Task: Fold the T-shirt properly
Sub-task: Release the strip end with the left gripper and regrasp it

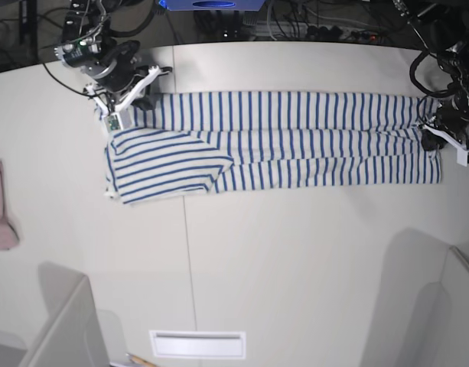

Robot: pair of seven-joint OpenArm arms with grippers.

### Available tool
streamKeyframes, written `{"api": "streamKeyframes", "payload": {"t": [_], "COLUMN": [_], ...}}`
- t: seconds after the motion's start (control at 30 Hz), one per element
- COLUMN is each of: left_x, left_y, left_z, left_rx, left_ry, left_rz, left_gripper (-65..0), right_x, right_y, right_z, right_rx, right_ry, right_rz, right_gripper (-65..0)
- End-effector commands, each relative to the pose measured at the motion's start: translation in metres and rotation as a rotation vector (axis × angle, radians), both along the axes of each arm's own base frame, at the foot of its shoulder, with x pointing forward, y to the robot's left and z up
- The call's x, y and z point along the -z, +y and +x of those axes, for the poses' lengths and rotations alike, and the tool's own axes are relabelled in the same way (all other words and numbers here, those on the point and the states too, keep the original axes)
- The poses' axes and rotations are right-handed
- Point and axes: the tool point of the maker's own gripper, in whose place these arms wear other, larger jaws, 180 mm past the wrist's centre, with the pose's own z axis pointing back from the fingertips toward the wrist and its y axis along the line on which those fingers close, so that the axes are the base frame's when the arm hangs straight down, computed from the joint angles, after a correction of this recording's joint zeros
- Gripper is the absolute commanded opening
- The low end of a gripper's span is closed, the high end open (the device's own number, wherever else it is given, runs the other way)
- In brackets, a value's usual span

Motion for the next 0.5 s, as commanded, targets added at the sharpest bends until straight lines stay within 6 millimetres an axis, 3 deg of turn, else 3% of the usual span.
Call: {"api": "streamKeyframes", "payload": {"t": [0.0,0.2,0.47], "left_x": [0.016,0.004,-0.041], "left_y": [-0.002,0.015,0.055], "left_z": [-0.020,-0.013,-0.004], "left_rx": [0.026,0.006,-0.017], "left_ry": [0.113,0.044,-0.030], "left_rz": [0.006,0.040,0.156], "left_gripper": [-62.7,-65.0,-65.0], "right_x": [-0.009,-0.008,-0.010], "right_y": [0.002,0.001,0.003], "right_z": [0.007,0.006,0.007], "right_rx": [0.000,0.002,-0.001], "right_ry": [-0.042,-0.041,-0.044], "right_rz": [0.012,0.011,0.026], "right_gripper": [-65.0,-65.0,-65.0]}}
